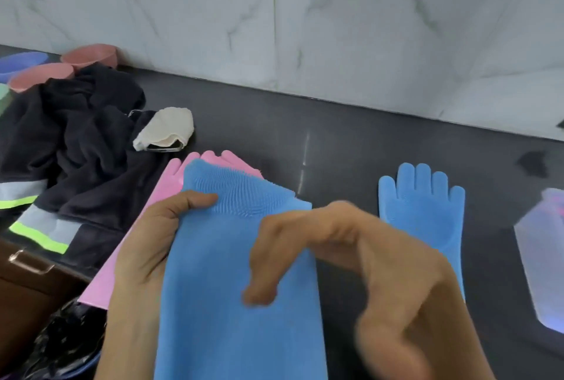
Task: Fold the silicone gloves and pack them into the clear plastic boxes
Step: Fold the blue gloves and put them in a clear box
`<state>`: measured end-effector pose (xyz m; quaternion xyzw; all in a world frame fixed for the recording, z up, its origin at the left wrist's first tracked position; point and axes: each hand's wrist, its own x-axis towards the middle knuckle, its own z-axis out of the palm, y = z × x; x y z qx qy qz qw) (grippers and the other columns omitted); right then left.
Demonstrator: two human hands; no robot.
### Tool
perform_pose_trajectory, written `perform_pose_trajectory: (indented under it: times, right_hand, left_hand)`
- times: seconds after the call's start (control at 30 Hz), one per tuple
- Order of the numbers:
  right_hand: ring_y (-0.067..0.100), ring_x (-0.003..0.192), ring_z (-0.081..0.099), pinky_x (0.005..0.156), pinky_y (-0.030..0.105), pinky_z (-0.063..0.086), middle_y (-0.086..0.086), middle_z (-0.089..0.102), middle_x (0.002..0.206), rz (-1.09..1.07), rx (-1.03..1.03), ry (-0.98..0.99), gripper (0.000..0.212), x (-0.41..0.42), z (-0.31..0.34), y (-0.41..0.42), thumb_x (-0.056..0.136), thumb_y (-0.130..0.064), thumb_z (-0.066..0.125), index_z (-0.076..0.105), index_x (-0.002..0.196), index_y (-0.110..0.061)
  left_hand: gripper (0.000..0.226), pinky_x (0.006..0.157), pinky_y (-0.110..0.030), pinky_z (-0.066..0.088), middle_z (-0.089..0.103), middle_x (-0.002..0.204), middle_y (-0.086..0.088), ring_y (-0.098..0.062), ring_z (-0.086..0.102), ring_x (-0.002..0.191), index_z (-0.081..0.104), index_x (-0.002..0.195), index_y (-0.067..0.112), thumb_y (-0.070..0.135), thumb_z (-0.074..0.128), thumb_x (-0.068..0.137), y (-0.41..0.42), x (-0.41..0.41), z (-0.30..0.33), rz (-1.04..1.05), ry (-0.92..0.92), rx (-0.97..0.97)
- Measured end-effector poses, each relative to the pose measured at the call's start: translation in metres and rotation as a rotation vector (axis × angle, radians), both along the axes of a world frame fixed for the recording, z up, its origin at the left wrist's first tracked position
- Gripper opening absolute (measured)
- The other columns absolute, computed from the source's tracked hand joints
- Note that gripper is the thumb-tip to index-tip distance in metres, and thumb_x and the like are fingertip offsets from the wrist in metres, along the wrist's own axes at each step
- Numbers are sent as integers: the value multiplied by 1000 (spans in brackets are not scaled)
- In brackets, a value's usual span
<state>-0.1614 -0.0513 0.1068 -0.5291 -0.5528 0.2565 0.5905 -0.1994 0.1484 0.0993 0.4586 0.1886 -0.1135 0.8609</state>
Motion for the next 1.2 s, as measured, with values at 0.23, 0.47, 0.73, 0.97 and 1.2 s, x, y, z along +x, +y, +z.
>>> perform_pose_trajectory:
  times: [0.23, 0.47, 0.73, 0.97, 1.2]
  right_hand:
    - [-5, 49, 52, 58, 19, 44, -18, 60, 55, -1028, -512, 243, 49, 24, -37, -74, 88, -63, 37, 63, 69, -26]
    - [13, 100, 68, 76, 28, 57, -4, 72, 108, -638, -4, 1143, 62, 18, -80, -89, 90, -70, 25, 74, 102, -34]
    - [27, 116, 60, 85, 36, 55, 9, 62, 128, -855, 193, 1230, 45, 49, -134, -91, 97, -36, 43, 48, 137, -16]
    - [24, 115, 55, 92, 42, 53, 2, 52, 130, -1135, -81, 936, 52, 78, -144, -84, 97, -3, 43, 33, 139, -31]
    - [23, 117, 54, 96, 39, 49, 5, 53, 130, -1364, -332, 663, 47, 94, -143, -80, 92, -6, 53, 39, 136, -17]
  left_hand:
    - [40, 47, -35, 58, 76, 71, 4, -16, 73, 62, 75, 50, 28, -3, 51, 55, -66, 0, 28, -35, -207, -155]
    - [77, 71, -43, 59, 68, 118, -5, -31, 67, 102, 63, 121, 28, -9, 56, 55, -93, 46, -25, -342, -245, -288]
    - [86, 85, -49, 52, 54, 135, -13, -38, 55, 115, 49, 133, 34, -17, 42, 65, -116, 97, -111, -352, -102, -119]
    - [58, 85, -49, 53, 56, 127, -14, -37, 56, 111, 54, 124, 30, -4, 52, 77, -117, 128, -139, -306, -36, -24]
    - [48, 71, -40, 59, 62, 119, -10, -32, 63, 103, 52, 125, 21, -4, 57, 84, -119, 148, -144, -323, -82, 246]
